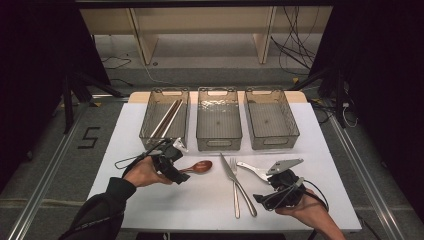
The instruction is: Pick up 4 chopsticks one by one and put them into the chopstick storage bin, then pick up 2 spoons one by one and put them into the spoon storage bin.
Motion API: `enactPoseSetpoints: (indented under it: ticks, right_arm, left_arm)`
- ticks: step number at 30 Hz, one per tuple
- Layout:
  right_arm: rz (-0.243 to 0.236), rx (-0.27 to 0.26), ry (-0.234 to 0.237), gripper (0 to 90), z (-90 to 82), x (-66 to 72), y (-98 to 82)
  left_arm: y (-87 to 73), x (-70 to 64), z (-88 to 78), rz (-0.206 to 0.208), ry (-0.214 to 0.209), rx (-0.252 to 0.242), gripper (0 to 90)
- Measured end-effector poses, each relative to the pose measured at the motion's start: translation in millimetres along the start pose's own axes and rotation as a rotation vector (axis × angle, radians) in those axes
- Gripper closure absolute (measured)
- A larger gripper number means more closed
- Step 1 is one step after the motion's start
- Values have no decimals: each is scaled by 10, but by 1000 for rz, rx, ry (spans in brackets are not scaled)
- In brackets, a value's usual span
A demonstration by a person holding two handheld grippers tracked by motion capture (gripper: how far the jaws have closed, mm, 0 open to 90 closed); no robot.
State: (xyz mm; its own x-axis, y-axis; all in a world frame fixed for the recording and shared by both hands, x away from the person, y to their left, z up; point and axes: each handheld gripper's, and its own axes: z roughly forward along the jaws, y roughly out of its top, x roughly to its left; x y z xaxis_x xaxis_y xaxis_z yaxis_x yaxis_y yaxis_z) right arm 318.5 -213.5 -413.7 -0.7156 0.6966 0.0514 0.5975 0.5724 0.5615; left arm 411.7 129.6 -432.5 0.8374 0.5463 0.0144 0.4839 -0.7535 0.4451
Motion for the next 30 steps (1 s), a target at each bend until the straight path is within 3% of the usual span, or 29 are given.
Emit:
enactPoseSetpoints:
  ticks: [12, 21, 30]
  right_arm:
    - [-2, 1, 0, 263, 8, -16, -13]
    - [-9, 3, 1, 263, 8, 0, -7]
    - [-12, 4, 3, 263, 17, -10, 4]
  left_arm:
    - [-39, 104, 178, -16, -18, 39, 255]
    - [-15, 112, 275, 26, -30, 83, 351]
    - [21, 190, 286, 27, -47, 101, 386]
